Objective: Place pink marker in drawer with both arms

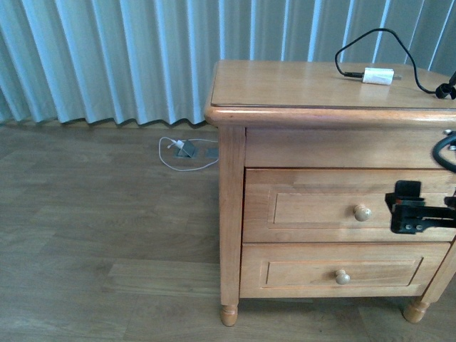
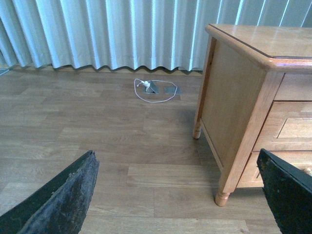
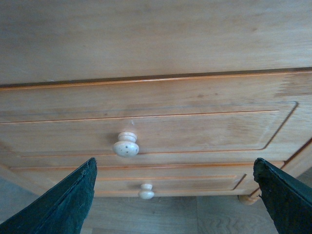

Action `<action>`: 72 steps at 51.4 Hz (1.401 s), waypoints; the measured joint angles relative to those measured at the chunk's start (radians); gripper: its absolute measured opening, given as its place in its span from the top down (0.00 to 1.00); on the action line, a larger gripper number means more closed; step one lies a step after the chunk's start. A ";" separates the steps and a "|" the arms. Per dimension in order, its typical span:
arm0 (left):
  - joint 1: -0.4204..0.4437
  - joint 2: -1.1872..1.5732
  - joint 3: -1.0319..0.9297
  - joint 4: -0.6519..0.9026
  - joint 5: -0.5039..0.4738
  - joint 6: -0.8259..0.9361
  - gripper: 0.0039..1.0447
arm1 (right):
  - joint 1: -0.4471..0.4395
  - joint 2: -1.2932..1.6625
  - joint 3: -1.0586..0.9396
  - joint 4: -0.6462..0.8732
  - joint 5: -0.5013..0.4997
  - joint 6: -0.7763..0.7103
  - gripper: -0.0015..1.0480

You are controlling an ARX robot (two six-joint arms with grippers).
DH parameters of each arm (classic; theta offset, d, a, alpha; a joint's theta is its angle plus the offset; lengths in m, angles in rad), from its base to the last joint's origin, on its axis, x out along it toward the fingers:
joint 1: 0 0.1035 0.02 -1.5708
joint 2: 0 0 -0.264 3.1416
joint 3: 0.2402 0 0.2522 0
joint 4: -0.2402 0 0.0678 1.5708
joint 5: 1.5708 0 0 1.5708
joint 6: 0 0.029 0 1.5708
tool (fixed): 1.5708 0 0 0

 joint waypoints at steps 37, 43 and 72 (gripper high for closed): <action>0.000 0.000 0.000 0.000 0.000 0.000 0.05 | -0.298 -0.981 -0.333 -0.565 -0.381 -0.001 0.08; 0.000 0.000 0.000 0.000 0.000 0.000 0.05 | -0.275 -0.980 -0.386 -0.416 -0.266 -0.015 0.16; 0.000 0.000 0.000 0.000 0.000 0.000 0.05 | -0.060 -1.301 -0.626 -0.322 0.040 -0.048 0.98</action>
